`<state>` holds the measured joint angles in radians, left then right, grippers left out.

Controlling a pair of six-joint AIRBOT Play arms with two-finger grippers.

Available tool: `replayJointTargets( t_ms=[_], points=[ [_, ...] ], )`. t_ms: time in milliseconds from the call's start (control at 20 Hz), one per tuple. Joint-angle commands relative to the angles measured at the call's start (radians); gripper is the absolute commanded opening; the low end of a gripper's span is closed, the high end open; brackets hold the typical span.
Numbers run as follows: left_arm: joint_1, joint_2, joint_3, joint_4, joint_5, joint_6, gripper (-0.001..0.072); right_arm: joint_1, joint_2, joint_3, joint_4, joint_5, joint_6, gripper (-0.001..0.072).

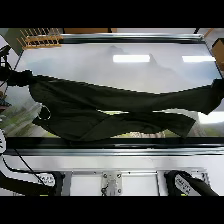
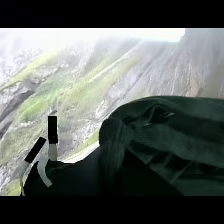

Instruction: Fold the clothes and pants, and hang the long-sleeved shirts on hangers.

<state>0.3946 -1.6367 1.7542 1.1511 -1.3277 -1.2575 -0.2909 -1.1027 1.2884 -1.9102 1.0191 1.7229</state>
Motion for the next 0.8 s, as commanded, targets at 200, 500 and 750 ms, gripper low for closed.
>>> replayJointTargets(
  t_ms=[200,500,750],
  points=[
    [-0.021,-0.002,0.0,0.001,0.192,0.0,0.002,-0.054,-0.128,0.002,0.003,-0.286,0.192,0.0015],
    [-0.058,-0.086,0.0,-0.002,0.392,0.0,0.0021,-0.057,-0.285,0.002,0.003,-0.55,0.388,0.0014],
    [-0.087,-0.187,0.001,-0.111,0.64,0.0,0.0021,-0.056,-0.524,0.126,0.016,-0.86,0.763,0.0028]
  ],
)
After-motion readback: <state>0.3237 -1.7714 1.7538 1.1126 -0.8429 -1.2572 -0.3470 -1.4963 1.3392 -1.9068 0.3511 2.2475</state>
